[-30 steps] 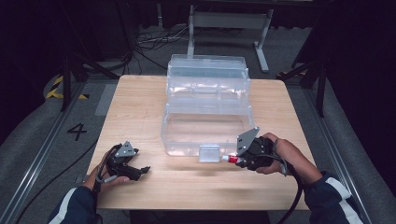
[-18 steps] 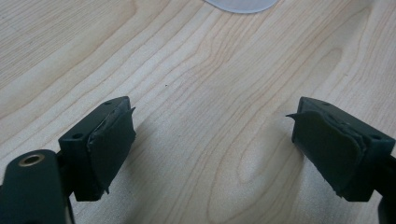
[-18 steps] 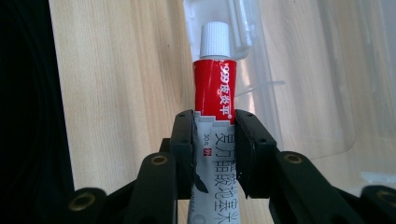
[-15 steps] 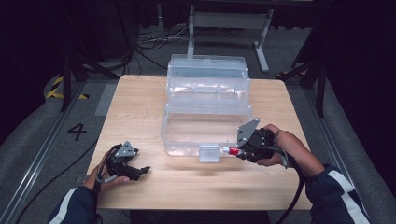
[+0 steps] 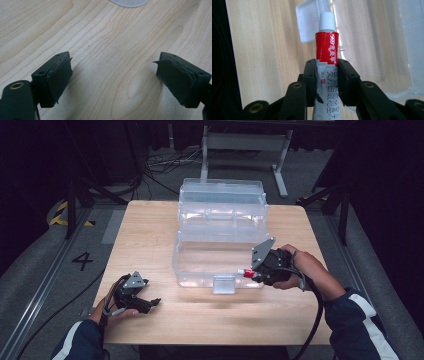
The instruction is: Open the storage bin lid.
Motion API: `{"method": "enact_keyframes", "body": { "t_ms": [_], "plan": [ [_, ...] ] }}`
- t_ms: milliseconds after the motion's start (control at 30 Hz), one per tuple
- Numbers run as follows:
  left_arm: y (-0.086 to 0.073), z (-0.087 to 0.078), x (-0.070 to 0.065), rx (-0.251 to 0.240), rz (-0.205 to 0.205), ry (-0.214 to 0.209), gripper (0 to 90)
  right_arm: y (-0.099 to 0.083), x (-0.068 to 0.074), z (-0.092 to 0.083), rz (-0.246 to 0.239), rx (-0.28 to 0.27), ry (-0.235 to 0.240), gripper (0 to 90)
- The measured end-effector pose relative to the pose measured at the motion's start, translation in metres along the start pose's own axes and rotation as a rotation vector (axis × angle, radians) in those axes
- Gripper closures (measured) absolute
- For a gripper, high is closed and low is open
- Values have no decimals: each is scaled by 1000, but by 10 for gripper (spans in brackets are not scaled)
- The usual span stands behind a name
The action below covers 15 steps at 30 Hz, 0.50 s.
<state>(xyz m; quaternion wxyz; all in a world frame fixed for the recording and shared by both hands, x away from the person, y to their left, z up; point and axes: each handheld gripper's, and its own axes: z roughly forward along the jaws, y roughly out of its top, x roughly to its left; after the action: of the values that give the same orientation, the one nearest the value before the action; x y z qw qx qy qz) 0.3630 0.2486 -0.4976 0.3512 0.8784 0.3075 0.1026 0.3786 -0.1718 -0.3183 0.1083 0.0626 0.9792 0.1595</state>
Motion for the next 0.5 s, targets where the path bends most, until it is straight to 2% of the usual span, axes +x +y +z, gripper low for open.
{"method": "enact_keyframes", "body": {
  "t_ms": [500],
  "plan": [
    [0, 0, 0, 0, -3, 0, 133, 8, -19, 9, 21, 31, 3, 711]
  ]
}}
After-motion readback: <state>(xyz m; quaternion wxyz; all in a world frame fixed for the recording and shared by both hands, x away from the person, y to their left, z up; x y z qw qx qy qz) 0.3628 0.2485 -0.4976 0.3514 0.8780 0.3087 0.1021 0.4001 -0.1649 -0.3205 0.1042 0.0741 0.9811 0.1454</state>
